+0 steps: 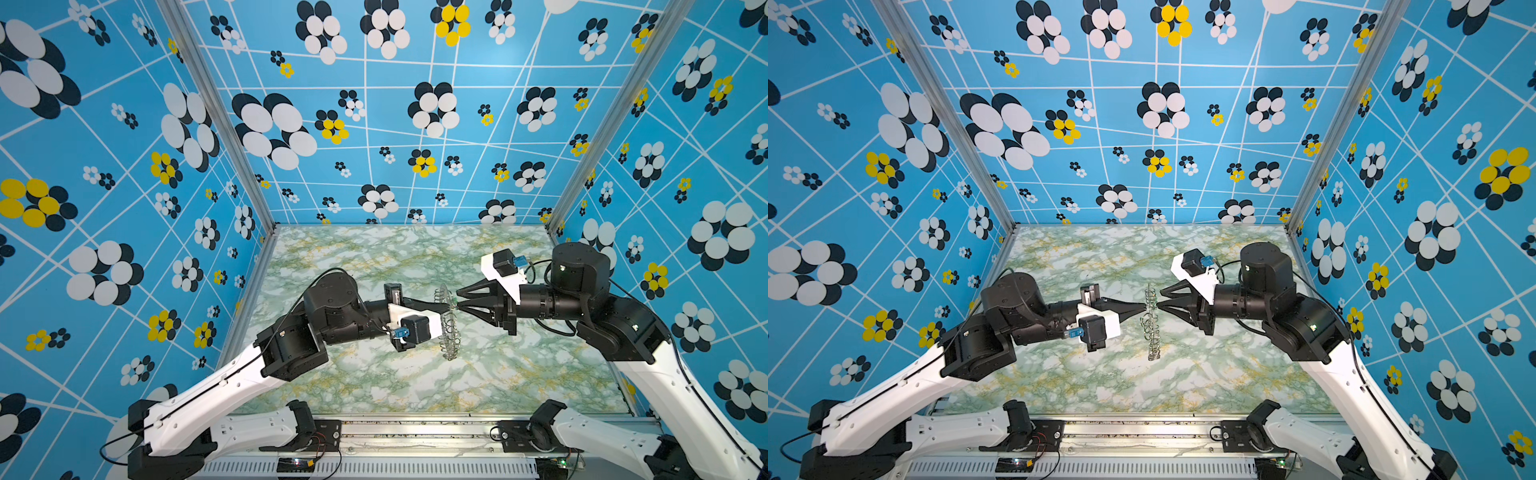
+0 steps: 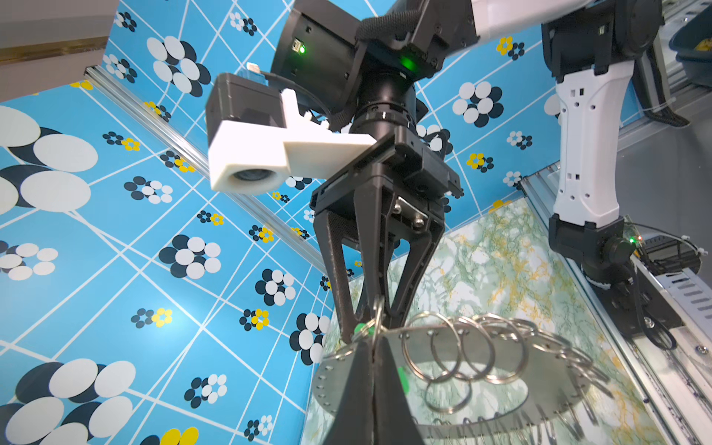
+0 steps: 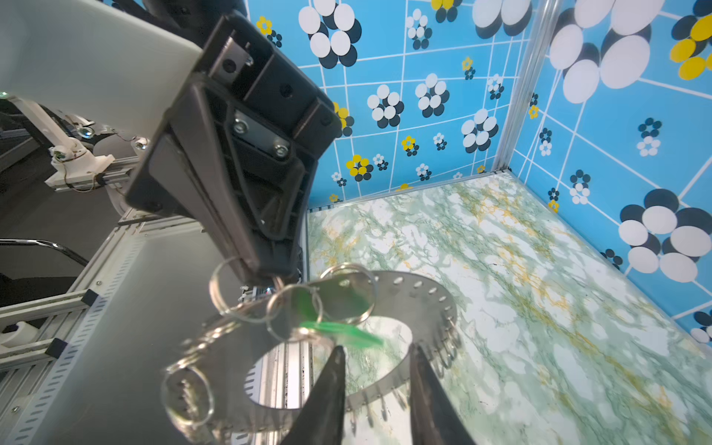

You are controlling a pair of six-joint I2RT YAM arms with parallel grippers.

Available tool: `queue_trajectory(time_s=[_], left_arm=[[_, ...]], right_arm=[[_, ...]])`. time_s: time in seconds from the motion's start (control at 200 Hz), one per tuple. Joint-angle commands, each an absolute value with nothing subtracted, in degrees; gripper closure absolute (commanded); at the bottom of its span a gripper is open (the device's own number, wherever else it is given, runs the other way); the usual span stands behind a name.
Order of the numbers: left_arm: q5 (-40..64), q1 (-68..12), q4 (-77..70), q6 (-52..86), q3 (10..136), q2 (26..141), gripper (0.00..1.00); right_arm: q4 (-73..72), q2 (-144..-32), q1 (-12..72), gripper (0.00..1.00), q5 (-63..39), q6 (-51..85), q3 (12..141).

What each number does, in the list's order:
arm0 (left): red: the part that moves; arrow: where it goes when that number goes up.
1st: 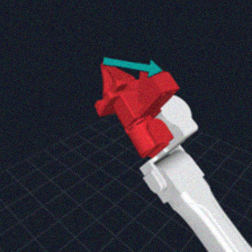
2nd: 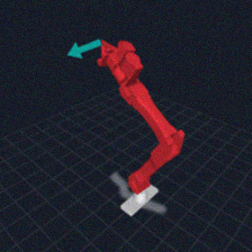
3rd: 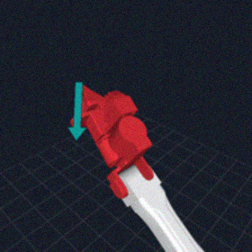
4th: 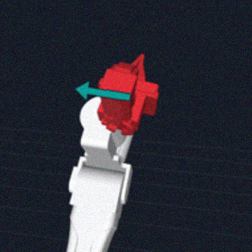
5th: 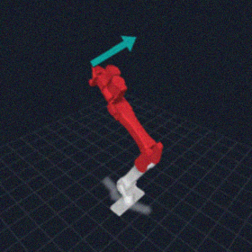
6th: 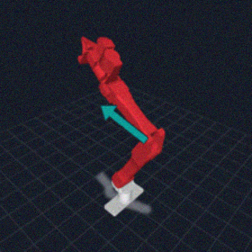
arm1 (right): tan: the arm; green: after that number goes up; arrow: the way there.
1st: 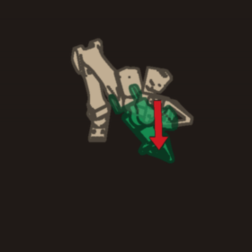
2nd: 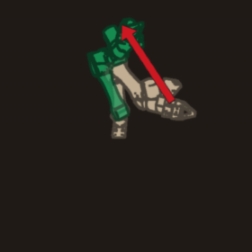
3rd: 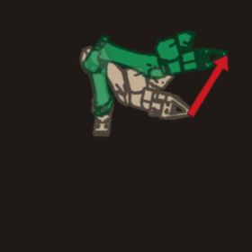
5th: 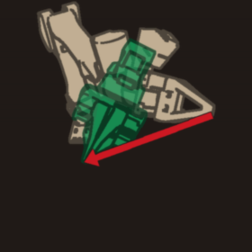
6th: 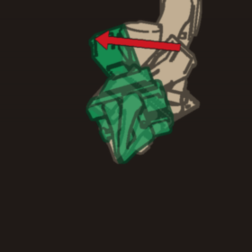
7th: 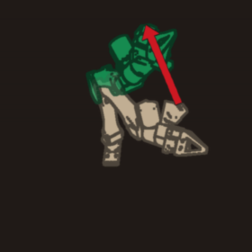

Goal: Attach keys to a key ring
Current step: Insert the key into the keyring.

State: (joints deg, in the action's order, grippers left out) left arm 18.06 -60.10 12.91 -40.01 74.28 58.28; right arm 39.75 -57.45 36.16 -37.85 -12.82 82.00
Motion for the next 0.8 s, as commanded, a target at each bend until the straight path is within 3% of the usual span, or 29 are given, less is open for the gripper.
queue_trajectory(time_s=[0.0, 0.3, 0.795], left_arm=[[21.7, -58.9, 8.2, -37.5, 73.3, 56.8, 1.0], [28.2, -54.1, 8.1, -29.7, 72.6, 57.2, 1.0], [30.3, -54.1, 8.8, -28.5, 73.5, 58.4, 1.0]], right_arm=[[39.7, -55.5, 35.9, 0.68, -37.5, -13.3, 82.1], [33.2, -53.0, 35.9, 0.68, -44.2, -12.3, 81.3], [25.4, -54.7, 36.7, 0.73, -48.8, -9.4, 78.0]])
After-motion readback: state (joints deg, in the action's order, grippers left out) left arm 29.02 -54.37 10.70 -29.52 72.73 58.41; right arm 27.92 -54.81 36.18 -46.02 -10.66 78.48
